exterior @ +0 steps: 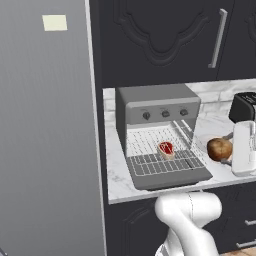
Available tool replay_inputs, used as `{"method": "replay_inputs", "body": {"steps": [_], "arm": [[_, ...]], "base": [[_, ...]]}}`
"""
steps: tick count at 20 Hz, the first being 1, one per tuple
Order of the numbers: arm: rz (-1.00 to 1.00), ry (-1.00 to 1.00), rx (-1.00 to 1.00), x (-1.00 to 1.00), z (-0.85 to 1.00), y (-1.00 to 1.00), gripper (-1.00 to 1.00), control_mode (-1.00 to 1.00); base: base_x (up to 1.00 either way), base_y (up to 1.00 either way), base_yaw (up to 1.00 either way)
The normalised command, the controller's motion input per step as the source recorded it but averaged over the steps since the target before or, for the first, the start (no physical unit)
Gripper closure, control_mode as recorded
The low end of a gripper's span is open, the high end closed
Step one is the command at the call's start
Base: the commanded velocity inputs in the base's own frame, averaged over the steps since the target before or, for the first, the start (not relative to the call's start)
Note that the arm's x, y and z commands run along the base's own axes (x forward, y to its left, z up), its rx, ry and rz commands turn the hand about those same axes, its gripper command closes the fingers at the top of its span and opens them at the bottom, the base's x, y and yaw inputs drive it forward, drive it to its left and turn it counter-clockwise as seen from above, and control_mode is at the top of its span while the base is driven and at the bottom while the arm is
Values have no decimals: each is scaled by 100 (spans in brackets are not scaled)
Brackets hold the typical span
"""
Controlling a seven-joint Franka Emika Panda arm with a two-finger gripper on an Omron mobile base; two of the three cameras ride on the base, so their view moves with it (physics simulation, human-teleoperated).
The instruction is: Open the toaster oven door. Place the bread on the top rack in the toaster oven and place the steak on the bottom rack.
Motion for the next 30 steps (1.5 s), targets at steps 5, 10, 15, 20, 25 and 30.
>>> {"method": "replay_inputs", "body": {"steps": [5, 10, 15, 20, 25, 30], "arm": [[-4, 0, 0, 45, 0, 2, 100, -100], [0, 0, 5, 31, -5, -3, 100, -100], [0, 3, 10, 44, -20, 0, 100, -100], [0, 6, 5, 60, -46, 0, 100, -100], [0, 3, 0, 55, -41, 3, 100, -100], [0, 0, 0, 61, -21, 3, 100, -100]], "base": [[0, 0, 0], [0, 0, 0], [0, 0, 0], [0, 0, 0], [0, 0, 0], [0, 0, 0]]}}
